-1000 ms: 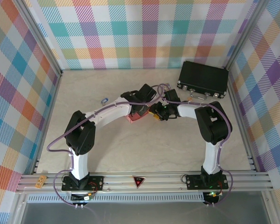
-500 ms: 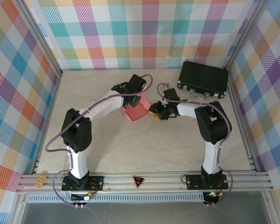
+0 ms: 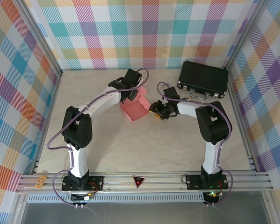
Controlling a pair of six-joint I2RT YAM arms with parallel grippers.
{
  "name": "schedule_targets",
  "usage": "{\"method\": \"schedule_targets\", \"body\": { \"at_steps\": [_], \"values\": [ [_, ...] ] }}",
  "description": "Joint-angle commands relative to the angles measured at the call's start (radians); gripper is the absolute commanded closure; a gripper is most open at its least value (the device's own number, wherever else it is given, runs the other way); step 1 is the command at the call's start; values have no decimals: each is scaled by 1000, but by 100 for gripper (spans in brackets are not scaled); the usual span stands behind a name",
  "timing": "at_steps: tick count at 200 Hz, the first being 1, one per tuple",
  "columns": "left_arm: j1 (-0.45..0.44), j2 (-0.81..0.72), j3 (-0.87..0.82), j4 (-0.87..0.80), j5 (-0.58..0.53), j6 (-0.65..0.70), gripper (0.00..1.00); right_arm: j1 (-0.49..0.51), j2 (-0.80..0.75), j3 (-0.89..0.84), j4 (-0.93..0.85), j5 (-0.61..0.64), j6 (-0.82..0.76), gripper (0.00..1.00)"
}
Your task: Fold the paper box
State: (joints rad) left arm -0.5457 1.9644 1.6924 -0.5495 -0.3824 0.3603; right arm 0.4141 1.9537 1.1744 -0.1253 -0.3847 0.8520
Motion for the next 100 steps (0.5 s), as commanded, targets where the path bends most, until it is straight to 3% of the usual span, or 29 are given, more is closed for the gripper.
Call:
{"method": "schedule_targets", "body": {
  "at_steps": [1,45,100],
  "values": [
    [34,36,52,13,-1,3,54,3,-73,48,-62,15,-60,50],
    [45,30,64,18,42,4,45,3,-88,145,-184,49,-239,47],
    [49,-99,-3,31,145,-27,25,-2,116,547,-485,45,-636,47]
  ]
}}
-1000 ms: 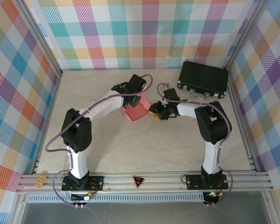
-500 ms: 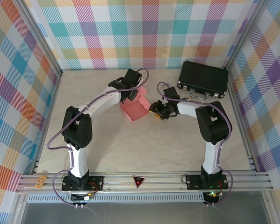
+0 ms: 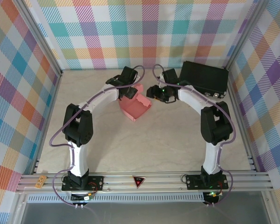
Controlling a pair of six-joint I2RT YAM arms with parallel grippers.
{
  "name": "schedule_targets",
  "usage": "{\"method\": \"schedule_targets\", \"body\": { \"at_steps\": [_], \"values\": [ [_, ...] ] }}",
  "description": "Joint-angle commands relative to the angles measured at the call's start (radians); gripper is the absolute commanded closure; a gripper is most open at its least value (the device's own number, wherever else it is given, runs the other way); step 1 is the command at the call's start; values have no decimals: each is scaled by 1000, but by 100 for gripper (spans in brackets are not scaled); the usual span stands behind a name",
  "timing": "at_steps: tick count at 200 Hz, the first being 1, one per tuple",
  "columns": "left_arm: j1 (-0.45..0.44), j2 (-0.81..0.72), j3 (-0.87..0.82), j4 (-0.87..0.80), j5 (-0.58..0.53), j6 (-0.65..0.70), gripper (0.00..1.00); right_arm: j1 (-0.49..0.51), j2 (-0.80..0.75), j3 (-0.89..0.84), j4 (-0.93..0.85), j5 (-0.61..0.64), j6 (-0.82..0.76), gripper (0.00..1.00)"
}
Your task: Fold the paper box
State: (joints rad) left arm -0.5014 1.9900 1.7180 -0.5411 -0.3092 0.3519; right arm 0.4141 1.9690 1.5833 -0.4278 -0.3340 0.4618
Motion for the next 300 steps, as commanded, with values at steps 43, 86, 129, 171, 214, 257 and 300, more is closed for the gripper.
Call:
{"method": "schedule_targets", "body": {
  "at_steps": [43,86,129,171,214,257,300],
  "values": [
    [11,-274,-123,26,83,-95,21,-10,244,324,-271,-52,-404,50],
    [19,-379,-243,27,144,-158,18,-12,288,342,-244,-106,-457,51],
    [42,-349,-271,24,231,-181,19,-10,372,407,-275,-119,-443,52],
    [52,-266,-242,18,282,-166,20,-9,423,458,-300,-38,-443,52],
    [74,-196,-192,21,254,-200,33,-4,476,518,-343,9,-447,59],
    [101,-164,-171,42,275,-217,45,15,451,486,-355,104,-454,75],
    [109,-107,-120,40,306,-244,55,41,322,297,-291,205,-395,80]
  ]
}}
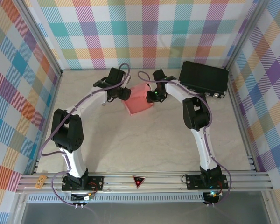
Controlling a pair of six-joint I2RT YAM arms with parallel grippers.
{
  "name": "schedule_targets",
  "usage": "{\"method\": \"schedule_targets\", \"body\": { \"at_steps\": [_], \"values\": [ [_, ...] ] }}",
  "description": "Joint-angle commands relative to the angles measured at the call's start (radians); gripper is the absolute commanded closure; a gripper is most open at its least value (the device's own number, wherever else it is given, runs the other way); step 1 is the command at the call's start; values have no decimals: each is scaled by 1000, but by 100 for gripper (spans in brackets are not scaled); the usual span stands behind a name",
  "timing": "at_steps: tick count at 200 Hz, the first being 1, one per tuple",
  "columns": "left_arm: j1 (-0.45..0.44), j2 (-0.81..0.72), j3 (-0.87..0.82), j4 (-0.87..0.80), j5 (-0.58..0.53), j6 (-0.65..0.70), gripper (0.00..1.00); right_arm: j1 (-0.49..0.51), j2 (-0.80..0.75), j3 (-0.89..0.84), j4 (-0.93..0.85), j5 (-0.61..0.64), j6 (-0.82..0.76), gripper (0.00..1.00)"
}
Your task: Fold the paper box
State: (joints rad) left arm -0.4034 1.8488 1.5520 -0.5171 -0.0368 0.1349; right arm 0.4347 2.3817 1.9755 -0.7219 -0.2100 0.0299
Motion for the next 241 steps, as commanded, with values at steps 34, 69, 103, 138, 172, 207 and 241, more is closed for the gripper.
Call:
{"method": "schedule_targets", "body": {
  "at_steps": [34,69,103,138,172,207,241],
  "values": [
    [11,70,75,17,78,-54,58,51,-206,-303,102,145,103,82],
    [11,78,77,16,175,-61,57,85,-300,-442,135,190,192,83],
    [12,90,76,-11,263,-79,58,127,-375,-545,141,281,320,85],
    [11,93,74,-33,329,-95,53,147,-409,-636,185,312,431,83],
    [11,64,70,-43,356,-108,39,147,-421,-636,190,308,439,75],
    [11,-25,40,-36,308,-124,18,145,-445,-623,184,320,433,63],
    [11,-149,-30,-25,202,-145,5,142,-464,-623,192,321,428,57]
  ]
}}
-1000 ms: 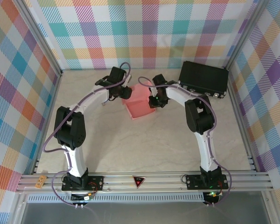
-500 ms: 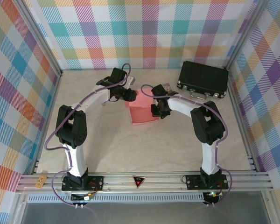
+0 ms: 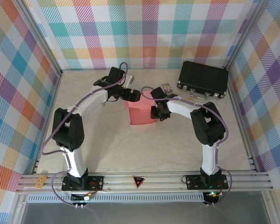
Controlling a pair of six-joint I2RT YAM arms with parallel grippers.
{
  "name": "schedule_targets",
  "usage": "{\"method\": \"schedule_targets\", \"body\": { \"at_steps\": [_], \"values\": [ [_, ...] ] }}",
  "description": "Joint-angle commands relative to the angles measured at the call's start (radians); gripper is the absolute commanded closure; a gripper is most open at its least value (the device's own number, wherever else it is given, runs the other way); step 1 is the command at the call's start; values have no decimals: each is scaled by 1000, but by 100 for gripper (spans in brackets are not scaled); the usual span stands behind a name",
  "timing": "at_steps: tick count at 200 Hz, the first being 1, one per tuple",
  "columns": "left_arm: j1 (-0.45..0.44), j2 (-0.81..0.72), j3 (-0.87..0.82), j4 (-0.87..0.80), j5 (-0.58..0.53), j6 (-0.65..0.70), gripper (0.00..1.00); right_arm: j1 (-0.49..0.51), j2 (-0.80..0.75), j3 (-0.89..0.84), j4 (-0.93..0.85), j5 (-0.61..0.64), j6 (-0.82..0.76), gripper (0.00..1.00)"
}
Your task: Fold the paper box
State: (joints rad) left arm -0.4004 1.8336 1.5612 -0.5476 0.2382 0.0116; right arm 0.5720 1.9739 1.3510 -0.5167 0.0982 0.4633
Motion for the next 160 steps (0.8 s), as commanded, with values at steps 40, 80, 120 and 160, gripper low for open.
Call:
{"method": "schedule_targets", "body": {
  "at_steps": [40,80,120,160],
  "values": [
    [8,-305,-243,46,-103,-171,4,-4,-54,15,-3,2,-16,56],
    [2,-401,-482,185,-24,-395,9,-18,-29,28,-8,-3,-18,55],
    [-20,-365,-590,328,-39,-507,19,-29,-19,36,3,1,-20,58],
    [-47,-249,-565,387,-31,-529,26,-32,15,59,-6,-9,-20,66]
  ]
}}
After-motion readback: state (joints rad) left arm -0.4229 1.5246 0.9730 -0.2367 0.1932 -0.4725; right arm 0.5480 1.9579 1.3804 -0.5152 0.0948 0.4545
